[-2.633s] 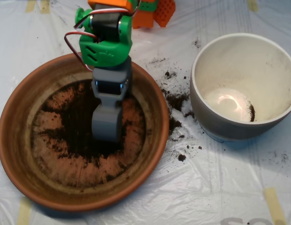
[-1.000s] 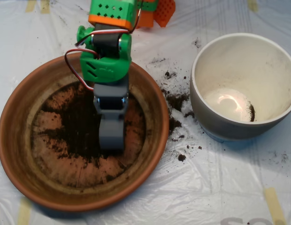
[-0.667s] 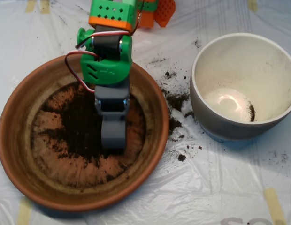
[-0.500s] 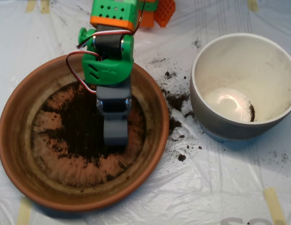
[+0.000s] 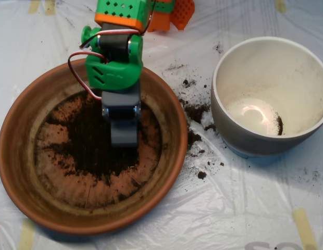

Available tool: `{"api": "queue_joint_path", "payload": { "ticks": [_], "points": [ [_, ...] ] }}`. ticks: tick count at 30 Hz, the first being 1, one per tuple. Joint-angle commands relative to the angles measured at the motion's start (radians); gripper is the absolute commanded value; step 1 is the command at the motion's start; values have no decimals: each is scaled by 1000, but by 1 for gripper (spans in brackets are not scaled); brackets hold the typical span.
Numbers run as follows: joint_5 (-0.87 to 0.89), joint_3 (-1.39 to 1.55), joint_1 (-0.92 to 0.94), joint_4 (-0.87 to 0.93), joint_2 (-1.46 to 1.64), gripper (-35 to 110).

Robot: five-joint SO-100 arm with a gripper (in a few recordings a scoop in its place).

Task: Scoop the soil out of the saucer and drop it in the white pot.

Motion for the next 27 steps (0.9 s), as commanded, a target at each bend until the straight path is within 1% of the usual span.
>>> {"api": "queue_joint_path", "payload": {
  "ticks": [1, 6, 13, 19, 27],
  "points": [
    [-11, -25, 21, 31, 44, 0],
    [18, -61, -14, 69, 83, 0],
    [57, -71, -81, 126, 279, 0],
    [71, -169, -127, 225, 380, 0],
    [77, -230, -190, 314, 511, 0]
  ]
}}
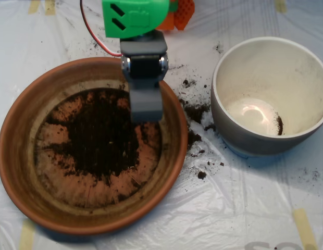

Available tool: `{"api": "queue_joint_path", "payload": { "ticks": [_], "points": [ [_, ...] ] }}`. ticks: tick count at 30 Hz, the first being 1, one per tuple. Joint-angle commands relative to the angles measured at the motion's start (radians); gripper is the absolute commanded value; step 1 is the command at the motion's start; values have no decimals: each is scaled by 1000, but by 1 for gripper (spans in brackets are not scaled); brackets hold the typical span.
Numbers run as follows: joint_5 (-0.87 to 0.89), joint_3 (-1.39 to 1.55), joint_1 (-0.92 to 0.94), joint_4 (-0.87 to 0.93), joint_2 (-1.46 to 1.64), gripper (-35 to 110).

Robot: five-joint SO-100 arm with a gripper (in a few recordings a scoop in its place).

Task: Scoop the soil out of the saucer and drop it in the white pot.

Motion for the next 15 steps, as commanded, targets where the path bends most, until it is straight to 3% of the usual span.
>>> {"api": "queue_joint_path", "payload": {
  "ticks": [1, 15],
  "points": [
    [3, -94, -34, 43, 153, 0],
    [37, -319, -344, 189, 219, 0]
  ]
}}
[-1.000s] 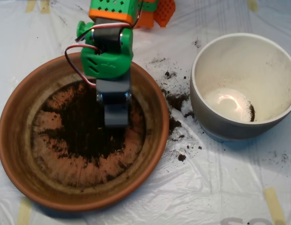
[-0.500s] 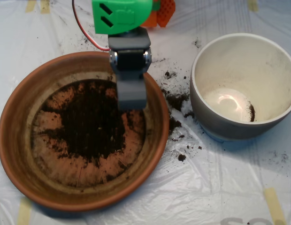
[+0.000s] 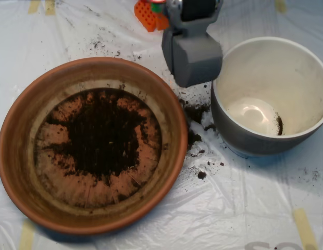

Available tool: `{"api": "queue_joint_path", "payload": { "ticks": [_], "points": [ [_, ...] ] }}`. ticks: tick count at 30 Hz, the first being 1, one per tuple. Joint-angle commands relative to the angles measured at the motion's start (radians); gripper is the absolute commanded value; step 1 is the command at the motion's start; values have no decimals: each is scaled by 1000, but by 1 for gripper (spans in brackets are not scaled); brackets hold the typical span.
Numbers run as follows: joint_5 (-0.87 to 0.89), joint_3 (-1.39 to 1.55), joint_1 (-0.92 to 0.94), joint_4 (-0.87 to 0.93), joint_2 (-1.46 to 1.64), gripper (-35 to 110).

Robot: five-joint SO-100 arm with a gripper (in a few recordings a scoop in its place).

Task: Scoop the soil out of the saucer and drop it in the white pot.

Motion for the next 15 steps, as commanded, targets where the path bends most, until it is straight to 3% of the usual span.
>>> {"api": "queue_joint_path", "payload": {
  "ticks": [1, 15],
  "points": [
    [0, -178, -101, 38, 11, 0],
    [-11, -411, -285, 67, -348, 4]
  ]
}}
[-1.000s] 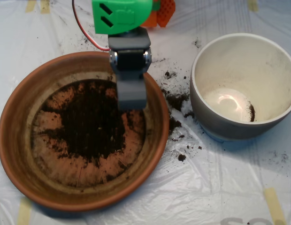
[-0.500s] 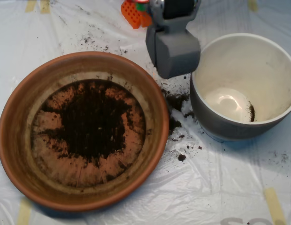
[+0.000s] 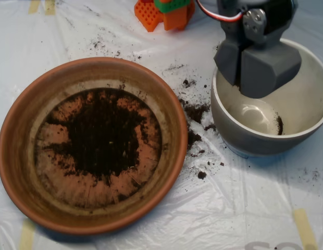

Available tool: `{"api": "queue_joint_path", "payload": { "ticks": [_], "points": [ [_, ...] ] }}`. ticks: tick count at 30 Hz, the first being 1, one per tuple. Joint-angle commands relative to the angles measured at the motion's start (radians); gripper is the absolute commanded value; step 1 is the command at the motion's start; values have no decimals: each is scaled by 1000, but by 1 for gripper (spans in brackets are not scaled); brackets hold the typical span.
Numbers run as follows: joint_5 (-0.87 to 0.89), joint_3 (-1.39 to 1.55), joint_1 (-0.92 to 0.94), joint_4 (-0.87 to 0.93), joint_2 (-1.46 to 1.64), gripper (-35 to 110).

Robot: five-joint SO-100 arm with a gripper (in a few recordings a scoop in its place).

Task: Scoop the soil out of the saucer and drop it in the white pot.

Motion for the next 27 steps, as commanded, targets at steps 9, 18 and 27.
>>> {"api": "queue_joint_path", "payload": {
  "ticks": [9, 18, 27],
  "points": [
    [15, -25, -48, -25, 23, 25],
    [11, 51, -44, -40, 66, 24],
    [58, -41, -6, -2, 101, 22]
  ]
}}
